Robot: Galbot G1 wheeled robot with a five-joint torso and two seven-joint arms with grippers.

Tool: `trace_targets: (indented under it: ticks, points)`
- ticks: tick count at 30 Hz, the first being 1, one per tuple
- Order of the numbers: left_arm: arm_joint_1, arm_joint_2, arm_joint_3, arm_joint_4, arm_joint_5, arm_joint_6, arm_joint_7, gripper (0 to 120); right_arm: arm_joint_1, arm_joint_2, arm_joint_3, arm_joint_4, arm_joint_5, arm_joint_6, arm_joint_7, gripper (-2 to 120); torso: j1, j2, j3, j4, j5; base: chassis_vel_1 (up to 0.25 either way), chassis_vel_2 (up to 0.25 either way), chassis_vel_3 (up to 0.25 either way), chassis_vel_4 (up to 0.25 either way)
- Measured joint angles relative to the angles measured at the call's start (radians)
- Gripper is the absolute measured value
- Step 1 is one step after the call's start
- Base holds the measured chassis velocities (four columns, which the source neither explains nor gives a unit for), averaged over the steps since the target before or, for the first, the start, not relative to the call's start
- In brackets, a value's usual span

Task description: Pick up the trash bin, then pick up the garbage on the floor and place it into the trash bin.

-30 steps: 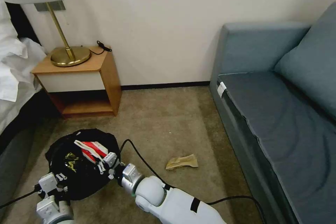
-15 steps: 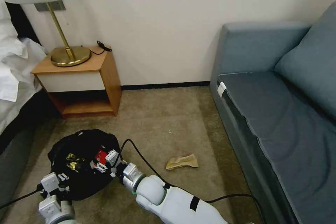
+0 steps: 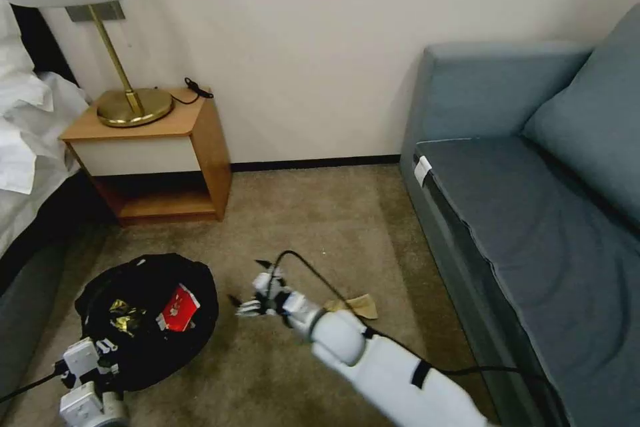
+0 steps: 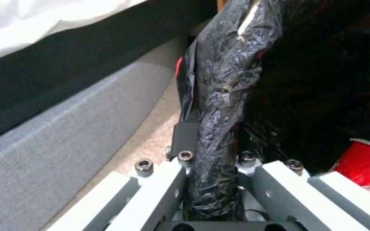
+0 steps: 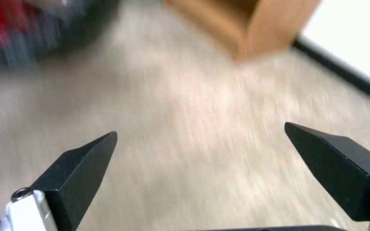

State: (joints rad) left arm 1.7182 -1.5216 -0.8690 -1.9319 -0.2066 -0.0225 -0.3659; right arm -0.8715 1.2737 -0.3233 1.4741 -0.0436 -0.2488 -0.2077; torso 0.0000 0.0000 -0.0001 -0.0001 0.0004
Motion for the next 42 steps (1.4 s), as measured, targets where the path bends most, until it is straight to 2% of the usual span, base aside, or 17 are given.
trace_targets:
  ticks: [1,2,6,12,20,29,33,37,38,41,42]
  points:
    - [0.001,-0.001,0.001,0.000,0.001,-0.001,0.000,3,-0.013,-0.019,0.033,0.000,-0.056,-0.021,-0.048,100,0.000,0.000,0.000,-0.0001,0.0000,0.000,0.000,0.000,0.000]
    - [0.001,-0.001,0.001,0.000,0.001,-0.001,0.000,3,-0.013,-0.019,0.033,0.000,-0.056,-0.021,-0.048,100,0.000,0.000,0.000,-0.0001,0.0000,0.000,0.000,0.000,0.000]
    - [0.003,-0.008,0.011,0.001,0.014,-0.009,0.000,3,-0.056,-0.068,0.124,-0.025,-0.192,-0.029,-0.144,100,0.000,0.000,0.000,-0.0001,0.0000,0.000,0.000,0.000,0.000]
    - [0.005,-0.017,0.023,0.001,0.029,-0.012,0.000,3,-0.085,-0.088,0.210,-0.075,-0.269,-0.015,-0.176,100,0.000,0.000,0.000,0.0001,-0.0001,0.000,0.000,0.000,0.000]
    - [0.018,-0.019,0.022,-0.004,0.035,-0.020,0.000,3,-0.092,-0.095,0.276,-0.156,-0.321,-0.013,-0.178,100,0.000,0.000,0.000,0.0000,-0.0003,0.000,0.000,0.000,0.000]
    - [0.027,-0.021,0.021,-0.006,0.041,-0.037,-0.001,3,-0.084,-0.058,0.322,-0.238,-0.341,0.012,-0.193,99,0.000,0.000,0.000,0.0001,-0.0003,0.000,0.000,0.000,0.000]
    - [0.029,-0.021,0.020,-0.006,0.041,-0.041,-0.002,3,-0.075,-0.041,0.340,-0.272,-0.346,0.022,-0.204,90,0.000,0.000,0.000,0.0001,-0.0004,0.000,0.000,0.000,0.000]
    - [0.030,-0.019,0.017,-0.006,0.041,-0.043,-0.003,3,-0.067,-0.023,0.354,-0.307,-0.347,0.037,-0.210,74,0.000,0.000,0.000,0.0001,-0.0004,0.000,0.000,0.000,0.000]
    - [0.030,-0.019,0.017,-0.006,0.041,-0.043,-0.003,3,-0.067,-0.023,0.354,-0.307,-0.347,0.037,-0.210,74,0.000,0.000,0.000,0.0001,-0.0004,0.000,0.000,0.000,0.000]
    - [0.030,-0.016,0.016,-0.006,0.040,-0.043,-0.003,3,-0.064,-0.018,0.359,-0.322,-0.348,0.049,-0.212,59,0.000,0.000,0.000,0.0001,-0.0004,0.000,0.000,0.000,0.000]
    - [0.030,-0.016,0.016,-0.006,0.040,-0.043,-0.003,3,-0.064,-0.018,0.359,-0.322,-0.348,0.049,-0.212,59,0.000,0.000,0.000,0.0001,-0.0004,0.000,0.000,0.000,0.000]
